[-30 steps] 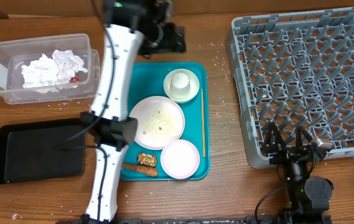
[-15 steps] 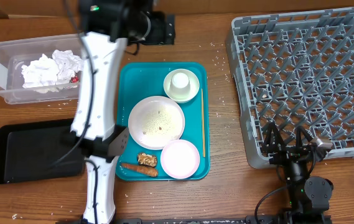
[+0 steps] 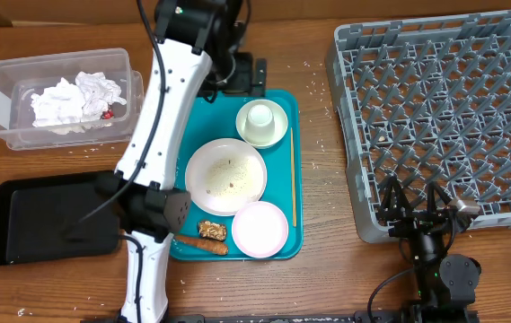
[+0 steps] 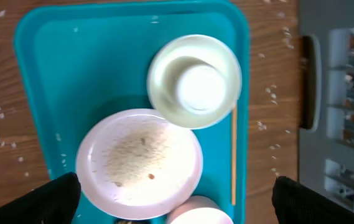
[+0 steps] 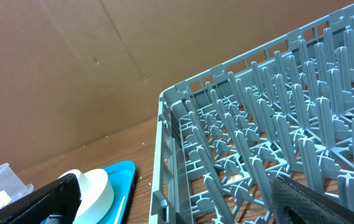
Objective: Sort waste into correct bins and load items into the dishwasher
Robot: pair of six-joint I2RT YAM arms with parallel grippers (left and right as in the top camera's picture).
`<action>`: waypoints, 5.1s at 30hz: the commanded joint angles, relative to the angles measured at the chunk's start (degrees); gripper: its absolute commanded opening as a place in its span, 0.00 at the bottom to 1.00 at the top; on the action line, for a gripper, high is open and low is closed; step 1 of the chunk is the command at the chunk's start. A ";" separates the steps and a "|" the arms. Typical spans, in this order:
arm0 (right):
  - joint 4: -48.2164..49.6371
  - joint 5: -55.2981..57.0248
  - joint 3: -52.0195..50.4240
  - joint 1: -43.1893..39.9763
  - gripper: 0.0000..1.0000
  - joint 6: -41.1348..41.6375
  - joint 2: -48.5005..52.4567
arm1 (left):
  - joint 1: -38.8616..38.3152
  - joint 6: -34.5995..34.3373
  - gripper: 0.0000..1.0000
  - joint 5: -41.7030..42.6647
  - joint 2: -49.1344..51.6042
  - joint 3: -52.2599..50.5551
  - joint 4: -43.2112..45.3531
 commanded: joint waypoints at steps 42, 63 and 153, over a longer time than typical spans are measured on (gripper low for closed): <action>0.35 0.74 -0.59 0.15 1.00 -0.11 -0.57 | 8.63 -5.18 0.85 -7.23 -18.86 -57.66 12.61; 0.50 0.72 -0.59 0.17 1.00 -0.07 -0.57 | 9.40 -5.60 0.85 -5.68 -18.97 -49.35 13.86; -49.81 -12.70 102.44 20.31 1.00 2.32 102.51 | 19.89 -17.55 1.00 -6.88 -7.45 -14.97 18.27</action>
